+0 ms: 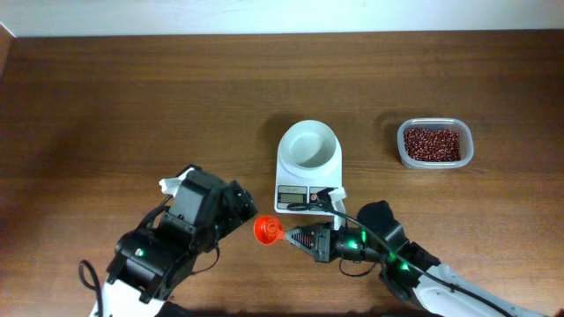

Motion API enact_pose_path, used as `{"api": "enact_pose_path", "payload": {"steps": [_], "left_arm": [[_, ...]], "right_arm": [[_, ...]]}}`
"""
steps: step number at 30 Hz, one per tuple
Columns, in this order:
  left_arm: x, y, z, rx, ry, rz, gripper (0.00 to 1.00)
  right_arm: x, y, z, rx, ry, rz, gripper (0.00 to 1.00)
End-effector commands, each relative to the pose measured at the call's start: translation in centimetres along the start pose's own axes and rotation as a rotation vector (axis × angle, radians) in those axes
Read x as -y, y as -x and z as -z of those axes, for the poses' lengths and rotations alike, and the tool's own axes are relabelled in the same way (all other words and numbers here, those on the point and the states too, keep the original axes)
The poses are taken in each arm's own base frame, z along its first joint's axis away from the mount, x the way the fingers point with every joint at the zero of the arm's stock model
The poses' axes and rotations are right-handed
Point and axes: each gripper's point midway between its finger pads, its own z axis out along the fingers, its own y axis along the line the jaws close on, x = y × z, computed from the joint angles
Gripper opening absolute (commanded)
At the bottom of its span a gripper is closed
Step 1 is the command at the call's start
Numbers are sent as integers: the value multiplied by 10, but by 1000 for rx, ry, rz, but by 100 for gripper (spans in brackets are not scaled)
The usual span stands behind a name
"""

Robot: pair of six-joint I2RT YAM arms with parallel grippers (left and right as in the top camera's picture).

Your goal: Scoop and weigh 50g on scale

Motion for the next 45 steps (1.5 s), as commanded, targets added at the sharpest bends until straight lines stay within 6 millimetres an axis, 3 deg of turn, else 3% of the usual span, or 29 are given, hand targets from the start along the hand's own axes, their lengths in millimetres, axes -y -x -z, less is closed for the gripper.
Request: {"api": "enact_pose_path", "payload": {"steps": [1,6,13,19,22,28,36,41,45], "left_arm": [[-5,8,7,44,21,-25,99],[-6,8,7,48,28,-25,99],[-6,8,7,44,26,-25,99],[7,-10,-14,-49,36,-72,73],[29,-31,-35,-112,16,-151,38],[68,-61,-59,-152,-60,-256,0],[69,-84,-100,-163,20,-332,0],[63,-77,-121,-61,105,-380,0],[85,-76,-136,-27,30,-420,0]], "right_arm": [[-30,15,17,48,85,89,4],[-19,33,48,139,12,109,4],[-43,58,79,285,50,189,4],[-52,76,110,392,69,215,4],[-51,81,121,408,78,197,4],[-46,85,130,421,83,140,4],[-45,87,130,431,75,138,4],[-40,94,133,472,42,156,4],[-26,115,145,610,-50,129,4]]}}
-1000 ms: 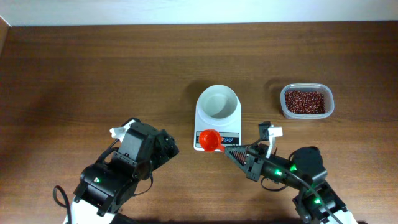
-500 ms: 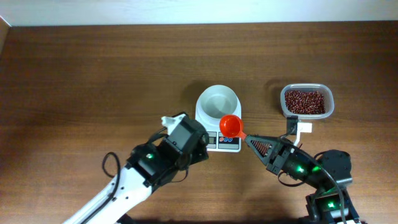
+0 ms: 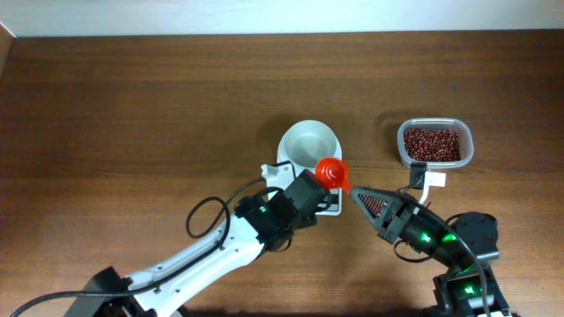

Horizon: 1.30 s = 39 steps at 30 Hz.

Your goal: Scoop and weigh 50g on scale

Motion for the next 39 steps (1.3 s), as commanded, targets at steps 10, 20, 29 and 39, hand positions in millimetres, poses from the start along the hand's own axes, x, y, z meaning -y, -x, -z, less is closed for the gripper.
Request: {"api": "enact_pose_path", "payload": {"steps": [10,20,29,39], "left_arm": [[24,9,-48,60,-26,-116,0],[23,7,-51,54,-19,-119,0],[27,1,-50,50,-28,-136,0],[28,1,-51,51,-30,-137,0]], "right_arm": [[45,70,23,407,-297,27,4],[47,71,24,415,-308,24,4],[57,63,24,384,-343,-2,4],[63,66,27,400,-388,45,4]]}}
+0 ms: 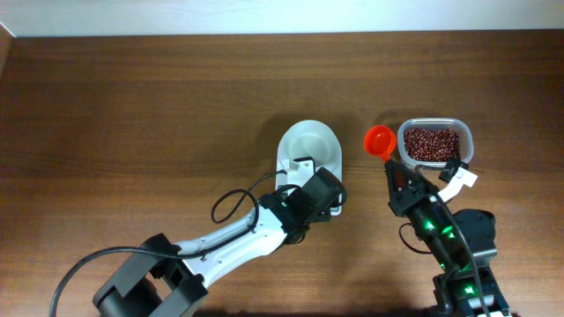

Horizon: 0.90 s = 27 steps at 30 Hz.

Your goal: Scoop and weigh 50g on scale

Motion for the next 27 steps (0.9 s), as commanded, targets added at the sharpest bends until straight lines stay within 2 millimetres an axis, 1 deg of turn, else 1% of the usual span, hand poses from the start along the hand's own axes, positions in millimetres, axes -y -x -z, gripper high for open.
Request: {"api": "enact_pose_path", "payload": {"steps": [1,3,6,8,14,17,21,27], "left_arm": [[1,2,-3,12,10,-20,0],[-4,5,-12,45,44,-22,0],[0,6,-20,57,34,-18,0],[-3,9,-24,78,50,-17,0],[-1,12,-24,90,44,-14,0],[0,11,-24,88,41,-14,0],[4,6,-25,56,15,-15,0],[5,4,-25,48,11,-15,0]], "right_arm": [[8,10,2,52,-50,46,4],[18,12,2,67,-98,41,4],[21,13,3,78,-116,39,4],[24,13,2,78,-127,38,4],[34,7,-3,50,-160,30,4],[35,6,-4,47,-163,29,4],[35,6,-4,48,-163,29,4],[35,6,-4,47,-163,29,4]]}}
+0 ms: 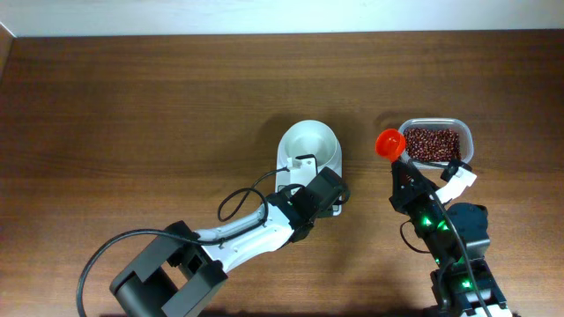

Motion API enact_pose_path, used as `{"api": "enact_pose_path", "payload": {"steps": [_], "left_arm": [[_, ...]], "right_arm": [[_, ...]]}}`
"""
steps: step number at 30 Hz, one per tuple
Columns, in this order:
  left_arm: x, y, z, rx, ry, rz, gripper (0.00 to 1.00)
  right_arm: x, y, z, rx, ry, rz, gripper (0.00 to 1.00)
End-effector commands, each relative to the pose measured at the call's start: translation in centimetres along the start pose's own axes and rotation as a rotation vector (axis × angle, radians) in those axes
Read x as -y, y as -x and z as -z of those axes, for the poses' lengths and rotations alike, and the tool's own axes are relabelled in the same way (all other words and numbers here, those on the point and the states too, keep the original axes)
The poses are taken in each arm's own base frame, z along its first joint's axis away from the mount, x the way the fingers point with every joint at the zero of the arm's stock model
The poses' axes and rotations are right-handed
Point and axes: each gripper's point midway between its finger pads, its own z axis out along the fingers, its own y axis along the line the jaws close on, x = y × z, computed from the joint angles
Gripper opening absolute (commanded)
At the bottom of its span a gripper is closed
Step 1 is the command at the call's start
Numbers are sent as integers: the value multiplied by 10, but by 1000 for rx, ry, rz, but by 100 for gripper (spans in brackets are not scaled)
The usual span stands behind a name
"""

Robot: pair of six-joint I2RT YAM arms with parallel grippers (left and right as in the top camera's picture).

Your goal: Scoop and weigh 50g on scale

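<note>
A white scale (284,169) stands mid-table with an empty white bowl (308,143) on it. My left gripper (333,195) rests over the scale's front, covering its display, with its fingers drawn together into one dark tip. A clear tub of red beans (434,143) stands to the right. My right gripper (399,165) is shut on the handle of a red scoop (389,142). The scoop's cup hangs at the tub's left rim and no beans show in it.
The left arm's black cable (242,189) loops over the table in front of the scale. The right arm's body (449,238) fills the front right corner. A wall edge (282,33) runs along the far side of the brown table.
The red scoop has shifted slightly right and now touches the bean tub's left rim. My left gripper stays over the scale's front, with its arm a little further in.
At first my right gripper held the scoop near the front edge below the scale, and the left arm was at the front left. Then the scoop was over the scale's front right and the left gripper was at the scale. Later the scoop hung left of the tub, now at its rim.
</note>
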Motion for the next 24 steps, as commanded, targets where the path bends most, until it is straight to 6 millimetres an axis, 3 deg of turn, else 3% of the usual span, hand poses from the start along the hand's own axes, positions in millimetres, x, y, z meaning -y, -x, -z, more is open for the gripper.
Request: {"api": "enact_pose_path", "payload": {"steps": [1,16,24], "left_arm": [[4,-5,-3,-19,-9,-18,0],[2,-17,-13,-66,-5,-26,0],[-6,-9,-13,-21,37,-27,0]], "right_arm": [[0,6,0,22,-5,14,4],[0,6,0,22,-5,14,4],[0,6,0,22,-5,14,4]]}}
